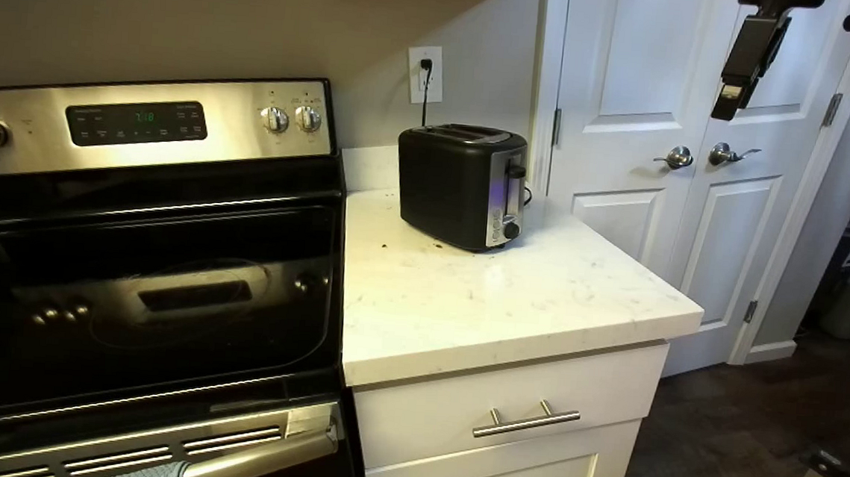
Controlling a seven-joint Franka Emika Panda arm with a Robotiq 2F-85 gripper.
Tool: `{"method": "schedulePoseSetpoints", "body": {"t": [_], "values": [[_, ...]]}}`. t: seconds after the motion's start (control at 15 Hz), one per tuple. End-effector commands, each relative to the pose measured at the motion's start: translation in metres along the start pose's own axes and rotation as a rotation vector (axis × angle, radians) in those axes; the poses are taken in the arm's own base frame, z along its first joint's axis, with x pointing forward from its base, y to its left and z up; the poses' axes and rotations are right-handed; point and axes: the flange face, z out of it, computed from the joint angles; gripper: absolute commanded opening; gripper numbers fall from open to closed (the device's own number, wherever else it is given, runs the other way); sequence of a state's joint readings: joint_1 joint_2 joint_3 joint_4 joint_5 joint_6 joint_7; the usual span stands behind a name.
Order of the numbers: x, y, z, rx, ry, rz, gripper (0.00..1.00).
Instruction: Push the black toaster lever fully downwards
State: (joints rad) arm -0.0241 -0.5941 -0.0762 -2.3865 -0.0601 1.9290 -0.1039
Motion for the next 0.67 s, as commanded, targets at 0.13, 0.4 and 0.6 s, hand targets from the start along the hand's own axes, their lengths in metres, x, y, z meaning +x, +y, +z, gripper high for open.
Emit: {"method": "schedulePoseSetpoints", "body": {"t": [0.13, 0.4, 0.6], "values": [[0.000, 0.002, -0.003, -0.011, 0.020, 0.002, 1.00], [0.016, 0.003, -0.004, -0.029, 0.080, 0.054, 1.00], [0.036, -0.007, 0.002, -0.038, 0.127, 0.076, 1.00]]}}
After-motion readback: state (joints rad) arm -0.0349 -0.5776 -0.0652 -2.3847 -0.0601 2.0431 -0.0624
